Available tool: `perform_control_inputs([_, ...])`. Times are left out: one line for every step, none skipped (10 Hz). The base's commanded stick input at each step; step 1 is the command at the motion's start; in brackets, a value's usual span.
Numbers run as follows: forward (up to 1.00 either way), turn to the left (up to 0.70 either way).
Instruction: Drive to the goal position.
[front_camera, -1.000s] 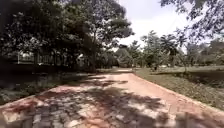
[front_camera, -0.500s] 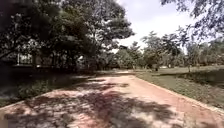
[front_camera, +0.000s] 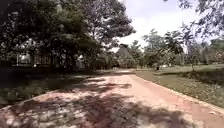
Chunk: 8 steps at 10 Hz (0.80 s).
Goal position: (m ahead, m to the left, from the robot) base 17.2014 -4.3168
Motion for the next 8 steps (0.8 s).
perform_control_inputs([0.70,0.00])
perform_control_inputs([0.70,0.00])
perform_control_inputs([0.70,0.00])
perform_control_inputs([0.70,0.00])
perform_control_inputs([0.70,0.00])
perform_control_inputs([0.70,0.00])
perform_control_inputs([0.70,0.00])
perform_control_inputs([0.70,0.00])
